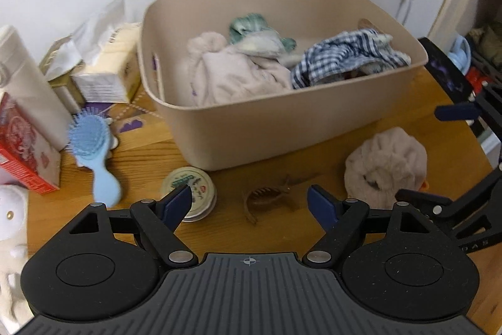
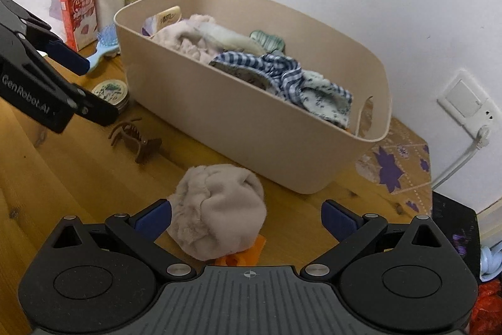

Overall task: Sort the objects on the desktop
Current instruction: 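Move both grippers back toward the brown hair clip and pink beanie, then grasp the brown hair clip with the left gripper while the right grasps the pink beanie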

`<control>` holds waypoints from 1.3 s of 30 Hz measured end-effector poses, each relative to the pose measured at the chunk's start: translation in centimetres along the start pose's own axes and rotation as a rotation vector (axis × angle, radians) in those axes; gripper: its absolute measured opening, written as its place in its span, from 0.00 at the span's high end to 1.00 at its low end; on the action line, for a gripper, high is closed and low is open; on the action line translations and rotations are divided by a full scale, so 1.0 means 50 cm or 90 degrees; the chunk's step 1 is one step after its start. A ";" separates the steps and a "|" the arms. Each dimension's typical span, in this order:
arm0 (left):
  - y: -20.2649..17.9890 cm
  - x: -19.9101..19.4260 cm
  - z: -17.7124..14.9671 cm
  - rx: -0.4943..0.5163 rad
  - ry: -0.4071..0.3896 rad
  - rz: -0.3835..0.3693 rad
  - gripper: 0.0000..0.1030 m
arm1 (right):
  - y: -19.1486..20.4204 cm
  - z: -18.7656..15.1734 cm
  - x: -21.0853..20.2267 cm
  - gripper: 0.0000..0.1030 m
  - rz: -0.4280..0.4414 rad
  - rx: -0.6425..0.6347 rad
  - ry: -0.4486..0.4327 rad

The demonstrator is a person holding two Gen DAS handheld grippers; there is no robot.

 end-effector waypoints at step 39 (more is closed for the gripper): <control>-0.016 0.134 -0.042 -0.014 -0.002 -0.010 0.36 | 0.011 -0.020 0.076 0.21 0.107 -0.023 0.000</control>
Point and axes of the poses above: each gripper's, at about its wrist camera, not at the fingertips, and x roughly the way its jaws point, y to its left, z to its top, the point moved 1 cm from there along x, roughly the way its jaws point, and after that the axes turned 8 degrees about -x, right-handed, at the moved point
